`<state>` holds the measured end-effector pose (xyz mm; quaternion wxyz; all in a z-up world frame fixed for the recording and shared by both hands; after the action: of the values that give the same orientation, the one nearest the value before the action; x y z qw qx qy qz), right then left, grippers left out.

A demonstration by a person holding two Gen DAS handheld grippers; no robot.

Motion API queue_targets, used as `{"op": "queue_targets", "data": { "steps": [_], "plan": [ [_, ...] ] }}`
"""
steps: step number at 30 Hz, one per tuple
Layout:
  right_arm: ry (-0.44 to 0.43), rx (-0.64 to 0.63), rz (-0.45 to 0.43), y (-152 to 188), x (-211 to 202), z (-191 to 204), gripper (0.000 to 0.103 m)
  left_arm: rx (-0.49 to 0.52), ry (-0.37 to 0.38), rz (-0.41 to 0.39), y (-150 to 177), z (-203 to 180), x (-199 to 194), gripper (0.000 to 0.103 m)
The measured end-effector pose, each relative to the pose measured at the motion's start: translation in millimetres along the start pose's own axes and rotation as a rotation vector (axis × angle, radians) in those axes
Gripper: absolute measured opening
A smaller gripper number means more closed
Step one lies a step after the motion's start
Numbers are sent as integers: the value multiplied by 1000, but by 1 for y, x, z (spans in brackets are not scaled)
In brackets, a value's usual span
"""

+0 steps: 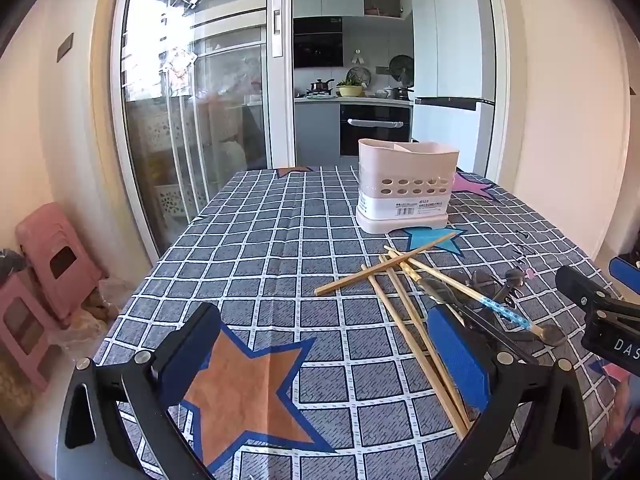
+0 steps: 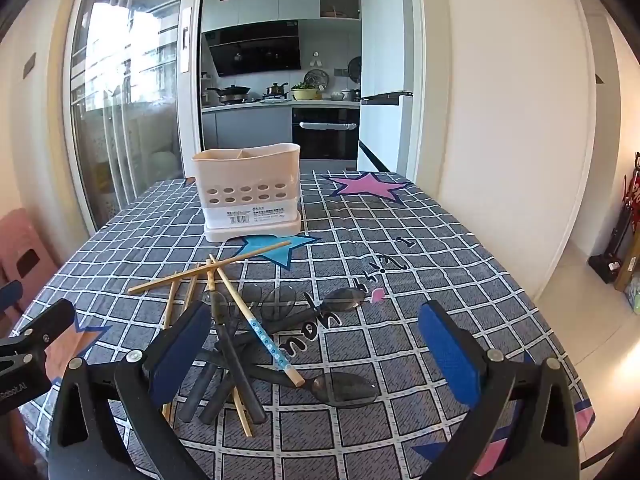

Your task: Organize utensils

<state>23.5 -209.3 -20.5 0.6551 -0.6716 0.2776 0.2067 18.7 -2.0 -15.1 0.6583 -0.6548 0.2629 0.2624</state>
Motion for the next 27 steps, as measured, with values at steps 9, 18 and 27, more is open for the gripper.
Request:
{"op": "queue_targets", "data": {
  "steps": [9, 18, 27],
  "plan": [
    [1, -2, -5, 0, -1, -1, 103, 2, -3, -2, 1, -1, 1, 103],
    [1, -4, -6, 1, -1, 0, 103, 6, -1, 2, 2, -1, 3, 103],
    [1, -4, -7, 1, -1, 1, 103, 5, -1, 2, 3, -1, 3, 103]
  ]
}}
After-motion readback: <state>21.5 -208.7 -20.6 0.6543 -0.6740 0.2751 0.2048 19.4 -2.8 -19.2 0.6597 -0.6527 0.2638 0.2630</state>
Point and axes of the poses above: each gripper's, at about its wrist camera, not at the fingertips, and x roughly the way its jaws point, z to its left, y to its underside, the point moved 4 cm from there along x, roughly the way its jaws point, and after that the axes turned 13 degrees about z, right-handed, at the moved point
